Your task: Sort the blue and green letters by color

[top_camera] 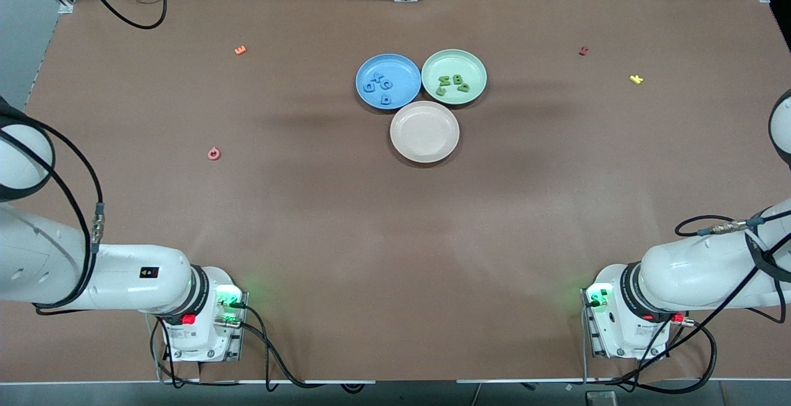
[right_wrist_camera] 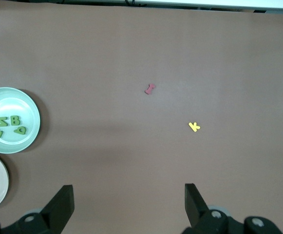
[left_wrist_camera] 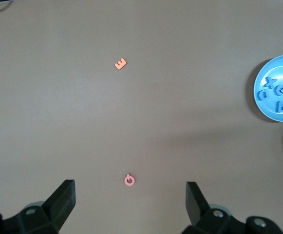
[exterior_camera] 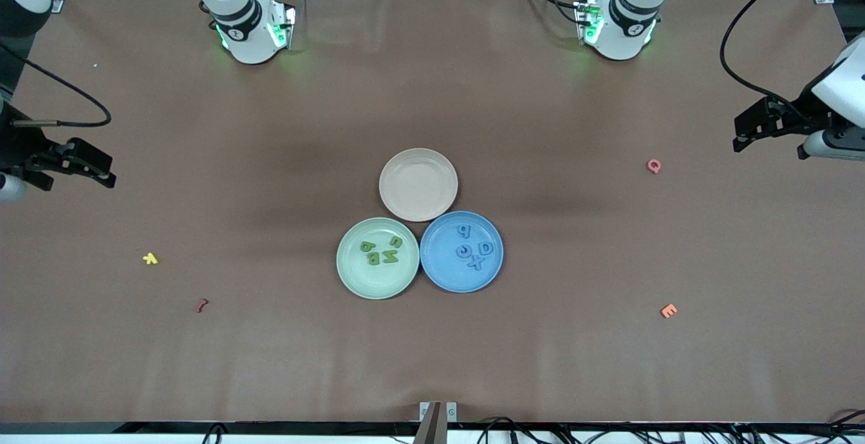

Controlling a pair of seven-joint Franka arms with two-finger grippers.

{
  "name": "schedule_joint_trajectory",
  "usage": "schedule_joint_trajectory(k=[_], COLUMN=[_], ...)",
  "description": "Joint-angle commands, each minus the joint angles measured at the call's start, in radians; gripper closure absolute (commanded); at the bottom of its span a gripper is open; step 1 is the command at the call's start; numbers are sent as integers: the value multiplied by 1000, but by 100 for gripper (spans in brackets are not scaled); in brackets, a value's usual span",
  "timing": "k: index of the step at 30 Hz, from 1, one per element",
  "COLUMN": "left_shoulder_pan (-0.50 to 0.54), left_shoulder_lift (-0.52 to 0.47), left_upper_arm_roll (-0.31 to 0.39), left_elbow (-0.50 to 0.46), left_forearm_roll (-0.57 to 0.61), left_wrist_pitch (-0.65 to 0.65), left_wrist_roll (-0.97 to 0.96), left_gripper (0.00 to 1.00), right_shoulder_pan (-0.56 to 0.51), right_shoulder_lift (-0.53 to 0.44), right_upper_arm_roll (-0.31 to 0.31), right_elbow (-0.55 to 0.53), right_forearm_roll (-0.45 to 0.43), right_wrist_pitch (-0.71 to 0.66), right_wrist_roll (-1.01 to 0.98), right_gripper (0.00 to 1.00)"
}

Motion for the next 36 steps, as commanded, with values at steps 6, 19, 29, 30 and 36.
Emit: schedule_joint_trajectory(k=[6, 19, 29, 30, 36], left_shoulder_pan=[-5, -7, -4, -2, -1], left_shoulder_lift=[3, 6, 6, 6, 8], left_upper_arm_roll=[4, 4, 4, 4, 4], left_elbow=[14, 12, 12, 11, 9], left_forearm_roll=[-38, -34, -35, -35, -35], left_wrist_pitch=[-21, -21, -18, -18, -15], left_wrist_roll=[10, 11, 12, 12, 12], left_gripper=[0, 0, 0, 0, 0], right_shoulder_pan=[3, -9, -14, -14, -14], right_shoulder_lift=[-89, -110, -96, -93, -92], right_upper_arm_roll=[-16, -16, -16, -16, -16], right_elbow=[-126, -160, -157, -157, -157], right_forearm_roll=[23, 21, 21, 21, 23], right_wrist_pitch=[29, 43, 43, 43, 29], right_wrist_roll=[-23, -26, -26, -26, -23], right_gripper=[0, 0, 0, 0, 0])
